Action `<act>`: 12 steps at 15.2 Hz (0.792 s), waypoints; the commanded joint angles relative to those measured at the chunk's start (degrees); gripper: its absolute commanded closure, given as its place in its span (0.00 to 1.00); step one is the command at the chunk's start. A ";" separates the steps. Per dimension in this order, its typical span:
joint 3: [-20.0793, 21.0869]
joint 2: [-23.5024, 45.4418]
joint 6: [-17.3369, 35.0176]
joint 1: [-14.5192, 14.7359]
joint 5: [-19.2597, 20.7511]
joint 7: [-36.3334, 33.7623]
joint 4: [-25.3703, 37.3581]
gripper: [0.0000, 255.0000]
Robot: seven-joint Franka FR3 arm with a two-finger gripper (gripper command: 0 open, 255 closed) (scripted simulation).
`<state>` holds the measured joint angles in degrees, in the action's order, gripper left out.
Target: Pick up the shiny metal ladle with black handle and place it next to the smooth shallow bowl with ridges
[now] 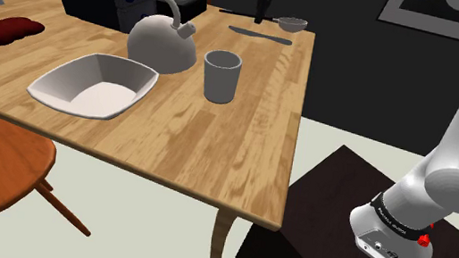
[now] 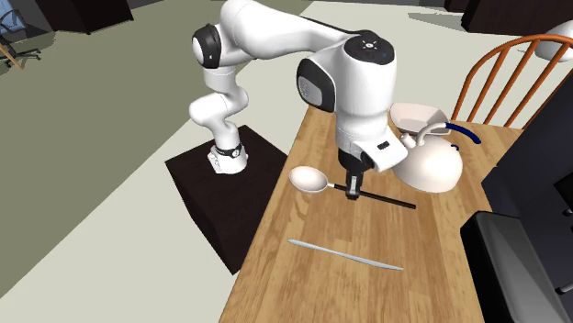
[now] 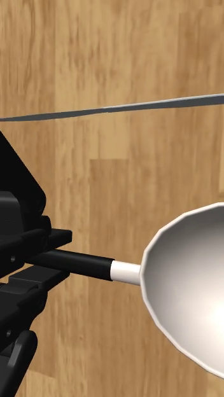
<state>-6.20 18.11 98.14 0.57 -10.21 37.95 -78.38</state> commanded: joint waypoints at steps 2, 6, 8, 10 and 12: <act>-0.02 0.53 -2.53 -0.14 -0.01 -0.31 3.05 1.00; -0.03 1.25 -5.48 -0.32 -0.05 -0.67 6.75 1.00; 0.46 -3.28 -3.17 1.29 0.58 -2.25 0.19 1.00; 1.09 -7.36 -1.28 2.74 1.14 -4.00 -5.48 1.00; 1.87 -11.08 0.29 4.08 1.63 -5.87 -10.48 1.00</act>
<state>-4.75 9.27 97.38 3.86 -8.89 33.17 -85.74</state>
